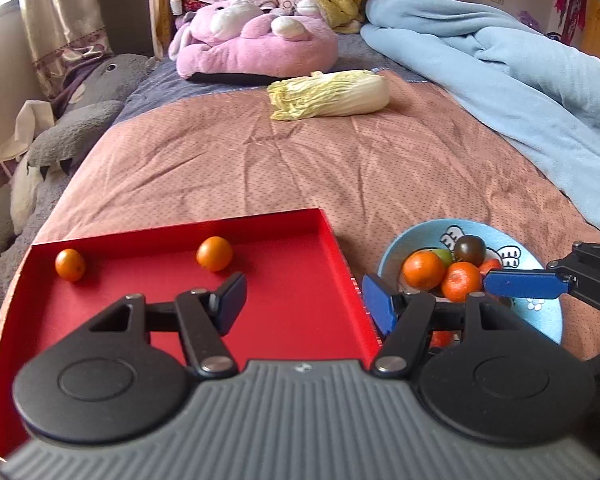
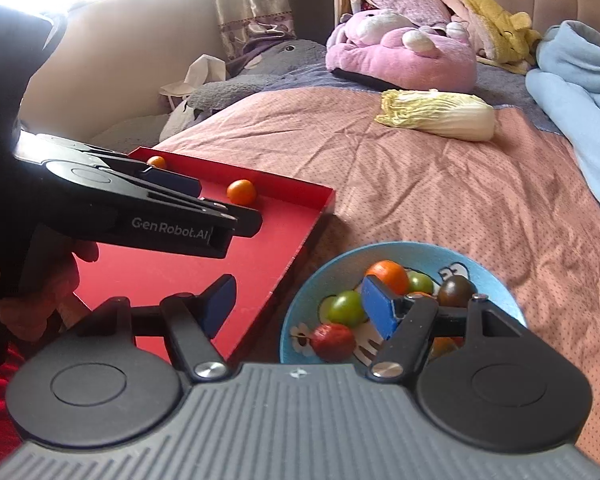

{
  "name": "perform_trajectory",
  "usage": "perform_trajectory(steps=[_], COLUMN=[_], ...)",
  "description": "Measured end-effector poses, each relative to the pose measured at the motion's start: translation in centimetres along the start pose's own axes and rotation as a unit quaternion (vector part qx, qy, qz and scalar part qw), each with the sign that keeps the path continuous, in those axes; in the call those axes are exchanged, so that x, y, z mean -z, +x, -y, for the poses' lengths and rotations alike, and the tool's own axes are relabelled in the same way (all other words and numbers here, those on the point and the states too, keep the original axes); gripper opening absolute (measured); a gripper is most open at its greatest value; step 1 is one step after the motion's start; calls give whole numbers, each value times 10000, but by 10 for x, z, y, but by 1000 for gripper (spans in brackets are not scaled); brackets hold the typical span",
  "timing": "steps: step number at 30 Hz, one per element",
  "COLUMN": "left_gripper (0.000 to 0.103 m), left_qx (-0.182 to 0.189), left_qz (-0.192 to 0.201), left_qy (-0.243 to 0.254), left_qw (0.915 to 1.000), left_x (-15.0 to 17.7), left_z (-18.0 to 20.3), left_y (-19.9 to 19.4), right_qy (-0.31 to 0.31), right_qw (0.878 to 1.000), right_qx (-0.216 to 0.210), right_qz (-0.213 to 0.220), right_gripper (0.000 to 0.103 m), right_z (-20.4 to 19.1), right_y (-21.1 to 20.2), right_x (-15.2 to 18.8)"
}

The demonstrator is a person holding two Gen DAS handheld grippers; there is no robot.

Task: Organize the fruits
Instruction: 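Open the right tool over the plate while the left tool releases the orange onto it, then withdraw both tools from the plate back over the red tray, then close the right tool on an orange while the left tool grasps another orange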

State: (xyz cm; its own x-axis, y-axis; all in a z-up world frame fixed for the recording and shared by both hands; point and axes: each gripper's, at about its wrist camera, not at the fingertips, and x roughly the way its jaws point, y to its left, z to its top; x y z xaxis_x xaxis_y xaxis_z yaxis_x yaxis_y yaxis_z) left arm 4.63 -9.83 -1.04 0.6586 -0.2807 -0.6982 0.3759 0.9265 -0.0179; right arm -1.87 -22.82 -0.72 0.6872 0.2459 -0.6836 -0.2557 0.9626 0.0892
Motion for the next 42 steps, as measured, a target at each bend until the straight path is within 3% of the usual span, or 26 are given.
perform_trajectory(steps=[16, 21, 29, 42], left_gripper=[66, 66, 66, 66], left_qx=[-827, -935, -1140, -1207], left_qz=[8, -59, -140, -470], left_qy=[-760, -1241, -1487, -1782], left_qw=[9937, 9878, 9822, 9754], left_x=[4, 4, 5, 10], left_z=[-110, -139, -170, -198], left_y=[-3, 1, 11, 29], right_qy=[-230, -311, -210, -2], right_qw=[9981, 9977, 9993, 9983], right_qx=[-574, -600, -310, -76], right_qz=[-11, -34, -58, -586], right_gripper=[74, 74, 74, 50], right_z=[-69, -87, -82, -67], right_y=[51, 76, 113, 197], right_x=[-46, -57, -72, -82])
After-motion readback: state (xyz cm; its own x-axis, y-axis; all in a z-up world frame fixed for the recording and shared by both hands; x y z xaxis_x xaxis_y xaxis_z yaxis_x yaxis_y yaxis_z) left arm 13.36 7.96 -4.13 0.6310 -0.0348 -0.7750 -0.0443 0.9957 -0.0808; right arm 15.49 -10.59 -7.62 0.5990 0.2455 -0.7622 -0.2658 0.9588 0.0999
